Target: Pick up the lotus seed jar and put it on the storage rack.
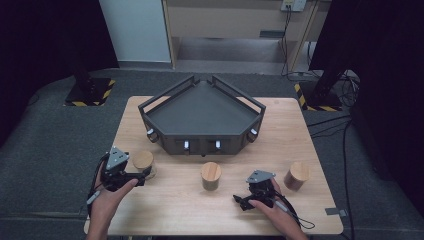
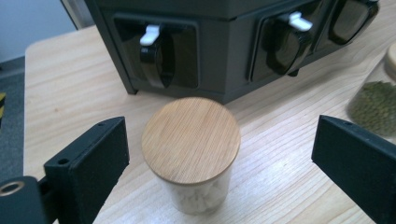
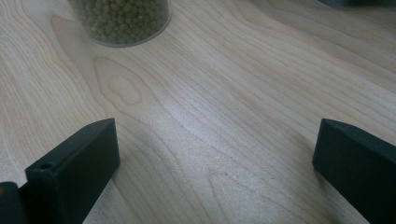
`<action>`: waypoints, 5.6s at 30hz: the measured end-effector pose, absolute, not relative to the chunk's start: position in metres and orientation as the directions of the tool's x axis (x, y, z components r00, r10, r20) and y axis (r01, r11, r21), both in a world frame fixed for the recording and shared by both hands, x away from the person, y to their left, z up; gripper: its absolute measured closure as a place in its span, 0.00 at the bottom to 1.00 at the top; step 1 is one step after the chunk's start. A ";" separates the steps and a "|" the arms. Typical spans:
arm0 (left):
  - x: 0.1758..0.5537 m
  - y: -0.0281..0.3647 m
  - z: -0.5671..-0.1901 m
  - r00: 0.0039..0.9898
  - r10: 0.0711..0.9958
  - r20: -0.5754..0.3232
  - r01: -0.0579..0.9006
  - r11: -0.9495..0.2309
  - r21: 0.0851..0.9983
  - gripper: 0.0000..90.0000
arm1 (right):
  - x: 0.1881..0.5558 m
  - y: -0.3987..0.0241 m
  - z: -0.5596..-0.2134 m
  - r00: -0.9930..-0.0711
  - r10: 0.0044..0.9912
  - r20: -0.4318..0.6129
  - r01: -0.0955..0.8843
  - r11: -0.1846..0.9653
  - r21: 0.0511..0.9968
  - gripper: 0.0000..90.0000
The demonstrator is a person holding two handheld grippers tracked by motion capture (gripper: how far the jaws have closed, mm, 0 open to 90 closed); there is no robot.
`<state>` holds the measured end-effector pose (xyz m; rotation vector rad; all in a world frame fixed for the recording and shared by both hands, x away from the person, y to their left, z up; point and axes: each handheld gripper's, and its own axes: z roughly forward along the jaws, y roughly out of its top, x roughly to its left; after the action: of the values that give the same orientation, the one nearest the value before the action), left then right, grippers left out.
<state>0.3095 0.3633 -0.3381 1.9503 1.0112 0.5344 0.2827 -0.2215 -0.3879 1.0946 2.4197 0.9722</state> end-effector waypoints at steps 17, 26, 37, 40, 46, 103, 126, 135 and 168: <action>0.321 0.365 -0.361 0.561 0.827 -0.032 0.498 -0.306 0.812 0.03 | 0.283 -0.222 -0.388 -0.659 0.752 -0.004 0.540 0.477 0.693 0.01; 0.327 0.365 -0.370 0.555 0.830 -0.048 0.523 -0.303 0.797 0.03 | 0.283 -0.222 -0.388 -0.659 0.752 -0.004 0.540 0.477 0.693 0.01; 0.332 0.366 -0.379 0.548 0.835 -0.056 0.540 -0.302 0.785 0.03 | 0.282 -0.222 -0.388 -0.659 0.752 -0.003 0.540 0.476 0.693 0.01; 0.333 0.365 -0.381 0.550 0.833 -0.056 0.544 -0.306 0.782 0.03 | 0.282 -0.222 -0.388 -0.659 0.752 -0.003 0.541 0.476 0.693 0.01; 0.336 0.364 -0.385 0.552 0.832 -0.053 0.550 -0.315 0.774 0.03 | 0.282 -0.222 -0.388 -0.659 0.752 -0.002 0.541 0.476 0.693 0.01; 0.342 0.354 -0.405 0.555 0.831 -0.041 0.519 -0.308 0.797 0.27 | 0.282 -0.222 -0.388 -0.659 0.752 -0.002 0.541 0.476 0.694 0.01; 0.328 0.351 -0.377 0.593 0.805 0.008 0.461 -0.347 0.817 0.27 | 0.282 -0.222 -0.388 -0.659 0.752 -0.002 0.541 0.476 0.693 0.01; 0.331 0.347 -0.362 0.609 0.793 0.021 0.453 -0.369 0.812 0.27 | 0.282 -0.222 -0.388 -0.659 0.752 -0.002 0.541 0.476 0.693 0.01; 0.336 0.341 -0.323 0.627 0.778 0.044 0.434 -0.396 0.809 0.27 | 0.282 -0.222 -0.388 -0.659 0.752 -0.003 0.541 0.476 0.693 0.01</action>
<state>0.3364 0.3414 -0.3230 2.0412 0.9483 0.5402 0.2825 -0.2218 -0.3879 1.0954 2.4204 0.9734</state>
